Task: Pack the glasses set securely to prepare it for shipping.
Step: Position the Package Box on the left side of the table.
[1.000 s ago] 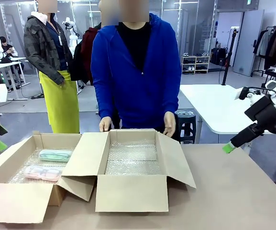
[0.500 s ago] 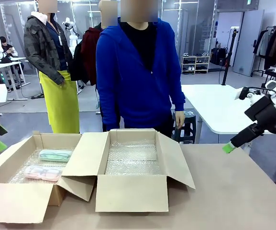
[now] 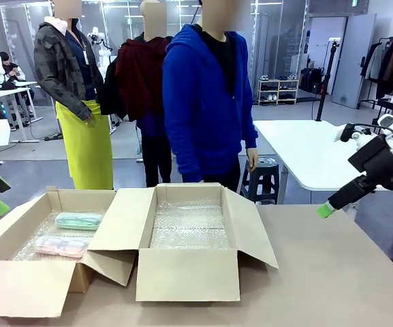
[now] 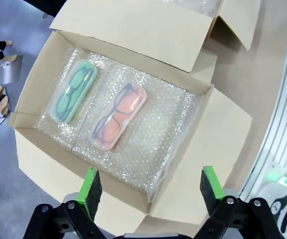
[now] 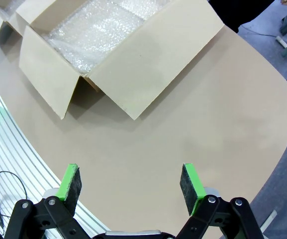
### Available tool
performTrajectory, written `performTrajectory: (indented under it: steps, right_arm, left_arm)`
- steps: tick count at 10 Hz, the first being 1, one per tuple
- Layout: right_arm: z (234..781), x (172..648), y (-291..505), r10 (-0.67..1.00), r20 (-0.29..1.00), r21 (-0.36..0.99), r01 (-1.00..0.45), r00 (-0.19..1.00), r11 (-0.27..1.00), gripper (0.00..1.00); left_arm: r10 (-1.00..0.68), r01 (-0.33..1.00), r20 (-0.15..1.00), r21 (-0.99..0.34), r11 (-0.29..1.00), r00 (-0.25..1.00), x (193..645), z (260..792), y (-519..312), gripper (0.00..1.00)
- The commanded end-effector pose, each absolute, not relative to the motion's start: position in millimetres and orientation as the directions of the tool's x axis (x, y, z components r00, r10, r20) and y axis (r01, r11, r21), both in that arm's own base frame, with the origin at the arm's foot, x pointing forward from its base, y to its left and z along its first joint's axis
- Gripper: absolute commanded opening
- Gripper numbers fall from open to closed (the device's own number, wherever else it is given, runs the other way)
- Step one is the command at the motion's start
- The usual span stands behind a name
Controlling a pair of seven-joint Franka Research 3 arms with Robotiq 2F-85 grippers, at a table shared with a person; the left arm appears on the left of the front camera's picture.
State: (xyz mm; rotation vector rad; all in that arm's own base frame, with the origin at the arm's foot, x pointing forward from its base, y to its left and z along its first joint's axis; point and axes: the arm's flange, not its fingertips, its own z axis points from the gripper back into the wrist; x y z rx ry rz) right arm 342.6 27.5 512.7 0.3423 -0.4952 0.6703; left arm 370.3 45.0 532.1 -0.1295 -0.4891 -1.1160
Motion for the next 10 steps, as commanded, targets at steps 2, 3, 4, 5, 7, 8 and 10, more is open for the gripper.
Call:
performTrajectory:
  steps: [2, 3, 4, 5, 7, 8, 10]
  right_arm:
    - [513.4, 341.5, 28.2, 0.5, 0.534, 0.133, -0.652, 0.681, 0.746, 1.0]
    - [513.4, 341.5, 28.2, 0.5, 0.534, 0.133, -0.652, 0.681, 0.746, 1.0]
    - [513.4, 341.5, 28.2, 0.5, 0.534, 0.133, -0.652, 0.681, 0.746, 1.0]
    - [513.4, 341.5, 28.2, 0.5, 0.534, 0.133, -0.652, 0.681, 0.746, 1.0]
    - [513.4, 341.5, 28.2, 0.5, 0.534, 0.133, -0.652, 0.681, 0.746, 1.0]
    - [513.4, 341.5, 28.2, 0.5, 0.534, 0.133, -0.652, 0.681, 0.746, 1.0]
    - [513.4, 341.5, 28.2, 0.5, 0.534, 0.133, -0.652, 0.681, 0.746, 1.0]
  left_arm:
    - [-0.828, 0.873, 0.429, 0.157, 0.461, 0.36, 368.9, 535.0, 44.8, 1.0]
    - [-0.828, 0.873, 0.429, 0.157, 0.461, 0.36, 368.9, 535.0, 44.8, 1.0]
    - [-0.828, 0.873, 0.429, 0.157, 0.461, 0.36, 368.9, 535.0, 44.8, 1.0]
    - [-0.828, 0.873, 0.429, 0.157, 0.461, 0.36, 368.9, 535.0, 44.8, 1.0]
    - [-0.828, 0.873, 0.429, 0.157, 0.461, 0.36, 368.9, 535.0, 44.8, 1.0]
    - [-0.828, 0.873, 0.429, 0.157, 0.461, 0.36, 368.9, 535.0, 44.8, 1.0]
    - [-0.828, 0.873, 0.429, 0.157, 0.461, 0.36, 368.9, 535.0, 44.8, 1.0]
